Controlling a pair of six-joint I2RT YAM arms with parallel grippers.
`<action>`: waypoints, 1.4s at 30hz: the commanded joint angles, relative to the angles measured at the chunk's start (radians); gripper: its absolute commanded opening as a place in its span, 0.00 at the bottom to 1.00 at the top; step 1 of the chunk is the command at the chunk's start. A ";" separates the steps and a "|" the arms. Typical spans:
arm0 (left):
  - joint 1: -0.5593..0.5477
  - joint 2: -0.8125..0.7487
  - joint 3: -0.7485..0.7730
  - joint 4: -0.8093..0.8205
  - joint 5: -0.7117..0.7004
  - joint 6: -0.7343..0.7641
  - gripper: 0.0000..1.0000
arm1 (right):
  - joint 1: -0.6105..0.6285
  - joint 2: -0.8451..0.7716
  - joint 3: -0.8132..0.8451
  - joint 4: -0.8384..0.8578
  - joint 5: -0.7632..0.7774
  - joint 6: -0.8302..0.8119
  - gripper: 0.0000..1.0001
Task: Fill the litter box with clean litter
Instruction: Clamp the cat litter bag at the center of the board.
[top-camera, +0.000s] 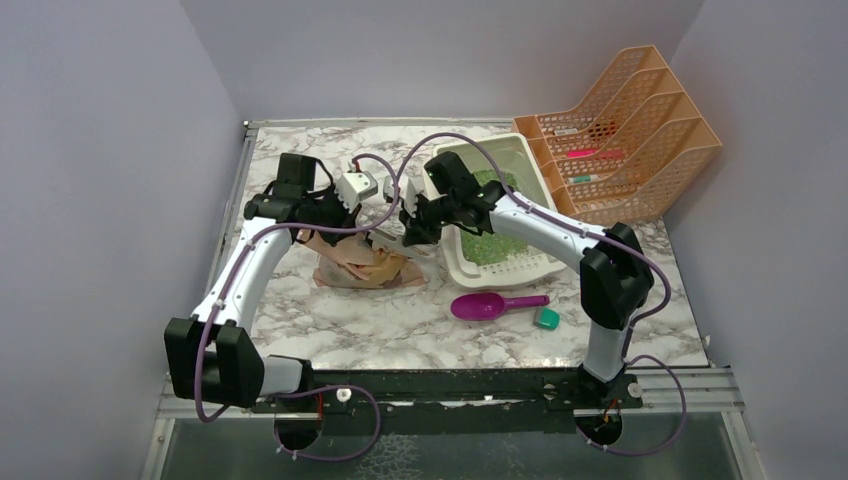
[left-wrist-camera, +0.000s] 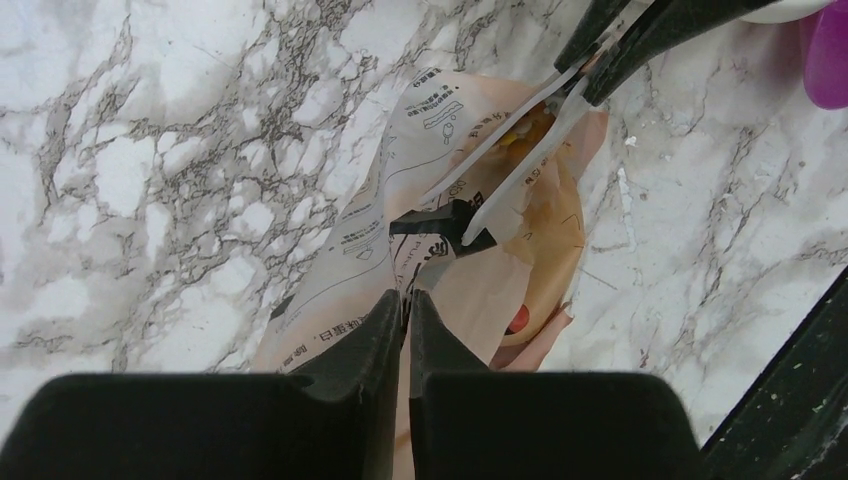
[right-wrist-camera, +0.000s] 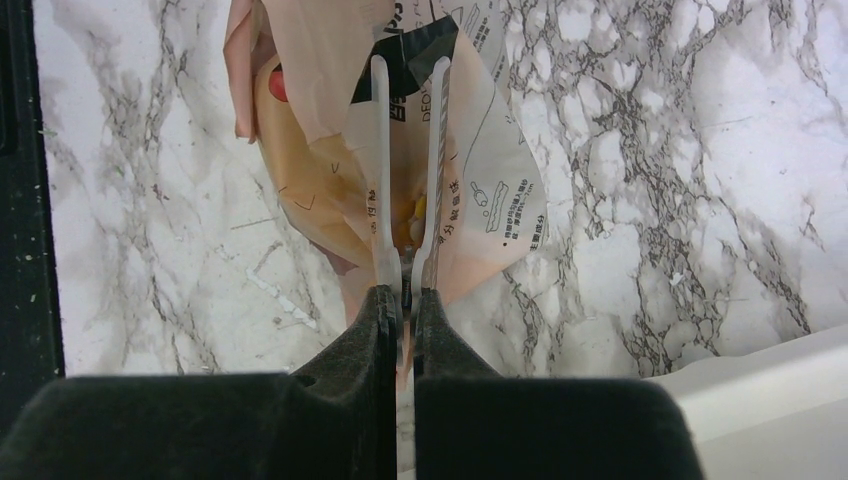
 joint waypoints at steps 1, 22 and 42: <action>0.007 -0.001 0.012 0.010 0.018 0.019 0.28 | 0.017 0.034 0.001 -0.058 0.092 -0.012 0.01; 0.009 0.238 0.052 -0.088 0.046 0.243 0.43 | 0.001 0.057 -0.017 0.040 0.106 0.021 0.01; 0.009 -0.006 -0.079 0.026 0.032 0.197 0.00 | -0.004 0.116 0.080 -0.198 0.045 -0.142 0.01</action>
